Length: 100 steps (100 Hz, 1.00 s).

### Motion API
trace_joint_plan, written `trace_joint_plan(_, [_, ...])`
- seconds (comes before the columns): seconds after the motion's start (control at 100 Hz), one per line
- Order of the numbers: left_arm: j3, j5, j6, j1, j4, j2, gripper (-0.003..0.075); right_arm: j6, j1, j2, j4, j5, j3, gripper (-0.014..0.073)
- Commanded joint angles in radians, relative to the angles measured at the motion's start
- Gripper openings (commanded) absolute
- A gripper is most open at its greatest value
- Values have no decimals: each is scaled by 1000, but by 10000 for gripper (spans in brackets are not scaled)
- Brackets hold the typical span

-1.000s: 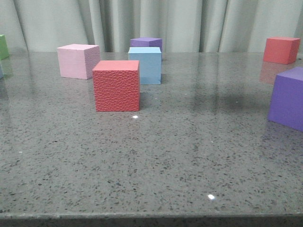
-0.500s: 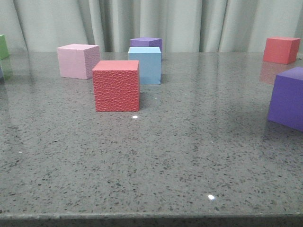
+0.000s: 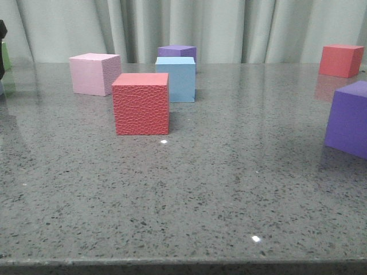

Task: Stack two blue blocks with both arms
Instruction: 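Lower the left gripper onto the second light blue cube and close it, then lift the second light blue cube with the left gripper and carry it over the first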

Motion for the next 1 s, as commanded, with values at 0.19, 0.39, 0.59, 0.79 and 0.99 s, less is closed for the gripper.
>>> trace_joint_plan(0.19, [-33, -18, -2, 3, 0, -48, 557, -10, -1, -21, -6, -58, -21, 610])
trace_joint_plan(0.39, [-33, -14, -2, 3, -12, -48, 406, -10, -1, -21, -6, -59, -21, 610])
trace_joint_plan(0.59, [-62, 16, -2, 1, -14, -48, 337, -10, -1, -21, -14, -67, -21, 610])
trace_joint_plan(0.79, [-222, 163, 17, -40, -14, -50, 337, -10, -1, -21, -51, -70, -21, 610])
trace_joint_plan(0.99, [-411, 253, 12, -148, -14, -50, 337, -14, -1, -21, -56, -70, -21, 610])
